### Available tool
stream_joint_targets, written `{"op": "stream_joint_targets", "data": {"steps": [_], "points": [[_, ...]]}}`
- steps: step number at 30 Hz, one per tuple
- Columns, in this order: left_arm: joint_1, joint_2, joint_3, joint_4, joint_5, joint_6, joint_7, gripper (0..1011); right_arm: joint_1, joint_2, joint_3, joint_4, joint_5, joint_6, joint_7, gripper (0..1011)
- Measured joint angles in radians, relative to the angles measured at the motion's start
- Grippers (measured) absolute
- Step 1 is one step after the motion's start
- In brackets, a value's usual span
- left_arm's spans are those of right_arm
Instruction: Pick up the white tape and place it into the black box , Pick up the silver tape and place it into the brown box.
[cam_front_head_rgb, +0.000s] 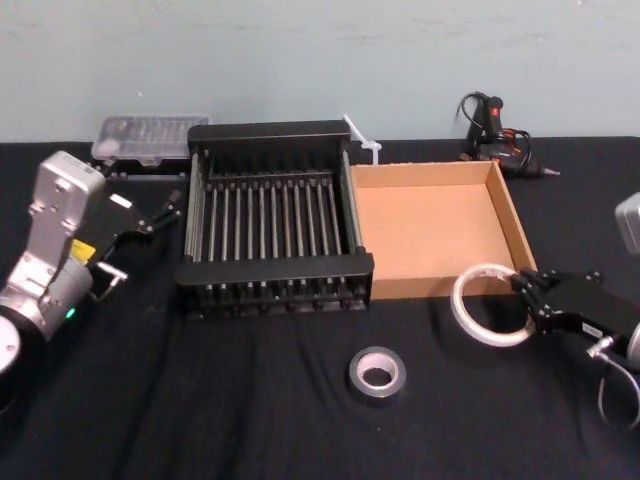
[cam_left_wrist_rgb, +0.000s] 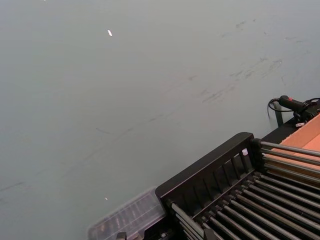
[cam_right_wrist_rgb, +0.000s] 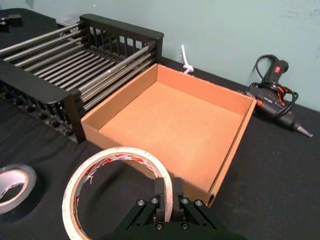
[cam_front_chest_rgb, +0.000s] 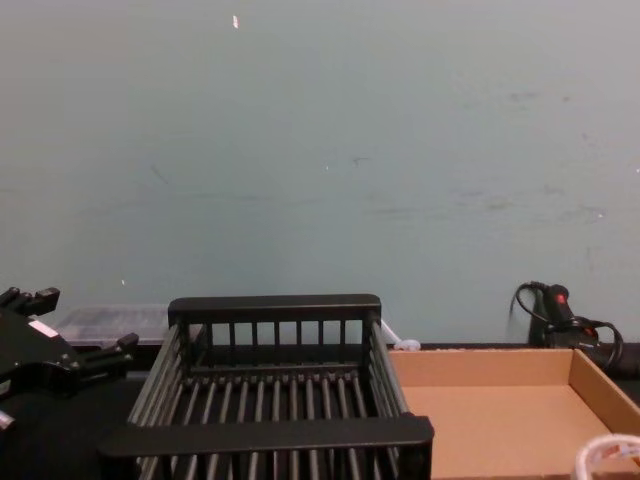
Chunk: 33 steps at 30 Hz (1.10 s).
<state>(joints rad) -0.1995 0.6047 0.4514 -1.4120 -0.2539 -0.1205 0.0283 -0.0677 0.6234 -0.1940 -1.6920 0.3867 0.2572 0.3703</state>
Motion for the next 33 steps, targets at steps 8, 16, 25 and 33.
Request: {"op": "stream_joint_targets", "data": {"steps": [8, 16, 25, 33], "points": [[0.0, 0.0, 0.0, 0.0, 0.0, 0.0, 0.0, 1001, 0.068, -0.027, -0.026, 0.046, -0.021, -0.008, -0.001, 94], [0.0, 0.0, 0.0, 0.0, 0.0, 0.0, 0.0, 1001, 0.143, -0.064, -0.056, 0.096, -0.046, -0.018, 0.0, 94], [0.0, 0.0, 0.0, 0.0, 0.0, 0.0, 0.0, 1002, 0.234, -0.103, -0.092, 0.148, -0.073, -0.022, 0.012, 95], [0.0, 0.0, 0.0, 0.0, 0.0, 0.0, 0.0, 1001, 0.321, -0.138, -0.132, 0.213, -0.095, -0.033, 0.039, 95]]}}
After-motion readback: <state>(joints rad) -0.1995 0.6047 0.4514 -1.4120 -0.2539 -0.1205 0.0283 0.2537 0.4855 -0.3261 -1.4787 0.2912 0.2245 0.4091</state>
